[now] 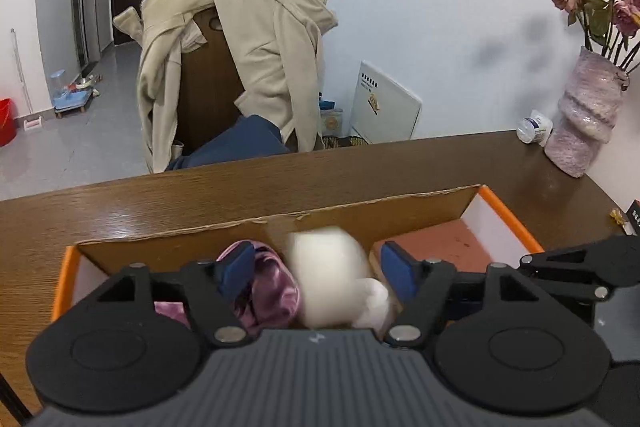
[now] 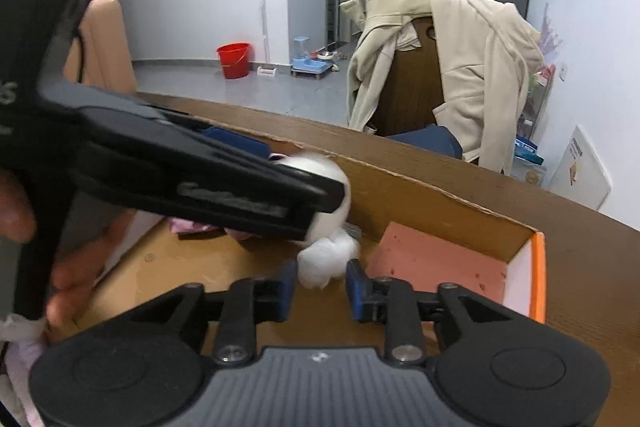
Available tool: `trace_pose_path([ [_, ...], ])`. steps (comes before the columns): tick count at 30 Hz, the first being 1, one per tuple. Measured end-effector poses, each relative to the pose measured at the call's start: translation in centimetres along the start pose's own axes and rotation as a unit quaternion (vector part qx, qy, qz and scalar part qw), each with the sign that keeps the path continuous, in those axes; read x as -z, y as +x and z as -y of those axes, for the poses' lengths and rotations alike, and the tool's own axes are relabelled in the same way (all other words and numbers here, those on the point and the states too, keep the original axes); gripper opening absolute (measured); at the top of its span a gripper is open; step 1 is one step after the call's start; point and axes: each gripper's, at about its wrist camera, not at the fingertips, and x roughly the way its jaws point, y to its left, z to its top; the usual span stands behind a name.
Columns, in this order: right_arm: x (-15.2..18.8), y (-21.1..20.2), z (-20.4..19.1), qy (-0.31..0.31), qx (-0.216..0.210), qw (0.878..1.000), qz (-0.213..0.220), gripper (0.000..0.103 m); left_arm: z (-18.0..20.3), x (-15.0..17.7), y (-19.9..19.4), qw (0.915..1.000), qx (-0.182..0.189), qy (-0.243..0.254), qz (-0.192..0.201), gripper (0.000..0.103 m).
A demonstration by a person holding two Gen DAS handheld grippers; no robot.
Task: Organize soft objects
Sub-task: 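Lower the cloth and cylinder into the box and open both grippers, then withdraw both grippers from the box back over the table items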
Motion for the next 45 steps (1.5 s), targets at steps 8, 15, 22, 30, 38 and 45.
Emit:
trace_pose_path([
  [8,-0.2,-3.6,1.1,0.011,-0.007,1.000,0.028,0.047,-0.5,0.1,-2.5,0.9996,-0.015,-0.018,0.015,0.081],
  [15,-0.2,-11.5,1.0,0.014,0.012,0.997,0.071,0.054,1.3,-0.2,-10.5,0.9983,-0.037,-0.003,0.045,0.083],
  [22,2.3,-20.1,-0.5,0.010,0.015,0.993,0.113,0.066,4.4,1.7,-21.2,0.9942,-0.037,0.022,0.099,0.089],
  [30,12.3,-27.2,-3.7,0.013,-0.021,0.985,0.172,0.075,5.7,13.9,-31.3,0.9903,-0.012,0.014,0.138,0.095],
  [38,22.1,-31.0,-7.7,0.032,-0.036,0.977,0.206,0.082,5.2,24.6,-36.6,0.9853,0.012,-0.040,0.166,0.101],
  [45,31.0,-31.7,-10.8,0.048,0.005,0.973,0.226,0.087,7.3,33.3,-37.9,0.9790,-0.031,-0.032,0.199,0.103],
])
